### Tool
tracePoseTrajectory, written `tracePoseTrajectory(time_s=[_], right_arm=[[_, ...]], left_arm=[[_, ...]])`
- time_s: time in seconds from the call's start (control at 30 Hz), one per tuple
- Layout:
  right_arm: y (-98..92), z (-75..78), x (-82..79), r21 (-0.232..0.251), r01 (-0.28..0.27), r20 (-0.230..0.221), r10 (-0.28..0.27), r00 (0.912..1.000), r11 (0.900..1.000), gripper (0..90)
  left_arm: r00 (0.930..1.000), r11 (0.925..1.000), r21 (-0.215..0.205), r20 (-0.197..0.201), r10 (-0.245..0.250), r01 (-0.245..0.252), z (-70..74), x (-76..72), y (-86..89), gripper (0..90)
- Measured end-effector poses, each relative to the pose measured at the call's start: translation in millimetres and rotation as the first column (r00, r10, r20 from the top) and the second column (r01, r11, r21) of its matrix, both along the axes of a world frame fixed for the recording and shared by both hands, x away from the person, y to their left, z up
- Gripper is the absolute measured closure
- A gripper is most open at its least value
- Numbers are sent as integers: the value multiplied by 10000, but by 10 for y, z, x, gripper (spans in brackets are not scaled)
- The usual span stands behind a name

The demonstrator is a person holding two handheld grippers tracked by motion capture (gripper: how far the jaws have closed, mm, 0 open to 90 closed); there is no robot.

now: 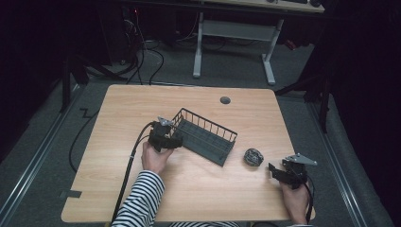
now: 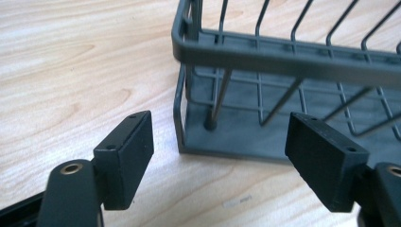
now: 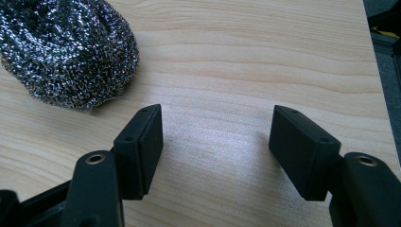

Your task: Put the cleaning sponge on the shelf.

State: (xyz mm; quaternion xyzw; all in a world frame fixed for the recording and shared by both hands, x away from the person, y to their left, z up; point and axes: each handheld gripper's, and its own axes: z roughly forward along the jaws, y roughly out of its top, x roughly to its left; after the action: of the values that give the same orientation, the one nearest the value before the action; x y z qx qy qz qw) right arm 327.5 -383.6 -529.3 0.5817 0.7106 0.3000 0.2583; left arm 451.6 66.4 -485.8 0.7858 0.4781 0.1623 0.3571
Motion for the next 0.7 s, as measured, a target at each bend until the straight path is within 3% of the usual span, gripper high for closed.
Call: tracePoseTrajectory(time_s=[0.33, 0.7], right_arm=[[0, 0, 0, -1, 4, -4, -4, 10000, 10000, 361], [2, 0, 1, 11, 21, -3, -21, 10000, 10000, 361]], left_arm=[[10000, 9998, -200, -95, -4, 2, -27, -206, 298, 250], [9997, 9990, -370, 59, 253, -251, -2, -505, 760, 275]])
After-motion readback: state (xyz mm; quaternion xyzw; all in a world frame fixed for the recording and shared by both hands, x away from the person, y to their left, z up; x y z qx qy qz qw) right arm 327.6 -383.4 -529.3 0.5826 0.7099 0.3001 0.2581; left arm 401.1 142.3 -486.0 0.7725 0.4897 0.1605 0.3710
